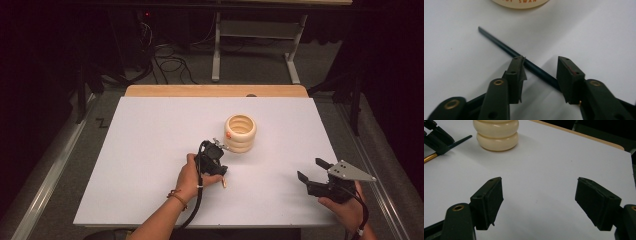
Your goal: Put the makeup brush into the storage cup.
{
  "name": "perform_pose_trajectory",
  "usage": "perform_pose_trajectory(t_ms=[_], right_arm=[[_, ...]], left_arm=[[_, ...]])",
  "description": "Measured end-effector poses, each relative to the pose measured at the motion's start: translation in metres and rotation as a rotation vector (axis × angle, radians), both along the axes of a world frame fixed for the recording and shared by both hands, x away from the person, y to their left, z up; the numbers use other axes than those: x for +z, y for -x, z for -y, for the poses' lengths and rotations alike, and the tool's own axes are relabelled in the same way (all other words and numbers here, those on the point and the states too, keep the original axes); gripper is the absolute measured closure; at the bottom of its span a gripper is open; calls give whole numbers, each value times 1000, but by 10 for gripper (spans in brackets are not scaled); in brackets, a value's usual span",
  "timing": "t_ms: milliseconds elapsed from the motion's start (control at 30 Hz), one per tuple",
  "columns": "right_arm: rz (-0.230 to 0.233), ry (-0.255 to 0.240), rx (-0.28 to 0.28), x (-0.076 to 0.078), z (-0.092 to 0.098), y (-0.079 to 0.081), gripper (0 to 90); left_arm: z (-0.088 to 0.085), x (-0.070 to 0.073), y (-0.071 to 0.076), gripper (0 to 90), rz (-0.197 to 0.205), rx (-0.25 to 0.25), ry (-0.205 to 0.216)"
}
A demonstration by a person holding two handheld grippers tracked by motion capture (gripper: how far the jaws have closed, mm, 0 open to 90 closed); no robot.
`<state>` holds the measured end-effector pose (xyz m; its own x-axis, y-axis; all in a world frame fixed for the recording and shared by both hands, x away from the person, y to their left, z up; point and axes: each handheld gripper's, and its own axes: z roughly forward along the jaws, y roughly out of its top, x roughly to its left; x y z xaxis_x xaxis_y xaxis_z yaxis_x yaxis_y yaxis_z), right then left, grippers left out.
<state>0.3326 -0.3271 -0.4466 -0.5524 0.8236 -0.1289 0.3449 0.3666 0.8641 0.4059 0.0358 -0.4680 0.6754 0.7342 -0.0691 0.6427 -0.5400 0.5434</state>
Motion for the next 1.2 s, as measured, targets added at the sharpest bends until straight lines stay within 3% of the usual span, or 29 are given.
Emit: perform_pose_trajectory(t_ms=[133,167,400,667,900,1200], right_arm=[[-7,3,4,0,-1,0,233],[-9,3,6,-1,-1,0,232],[-10,8,10,-1,-1,0,234],[-13,19,20,-2,-2,-1,236],[-23,17,17,-2,-3,0,238],[-22,17,22,-2,-4,0,238]], left_arm=[[-2,1,1,672,4,-37,-27],[-3,2,2,700,3,-68,-41],[-11,3,4,830,-12,-128,-57],[-16,3,6,829,-9,-165,-54],[-15,4,1,819,-36,-191,-69],[-13,5,1,834,-26,-217,-88]])
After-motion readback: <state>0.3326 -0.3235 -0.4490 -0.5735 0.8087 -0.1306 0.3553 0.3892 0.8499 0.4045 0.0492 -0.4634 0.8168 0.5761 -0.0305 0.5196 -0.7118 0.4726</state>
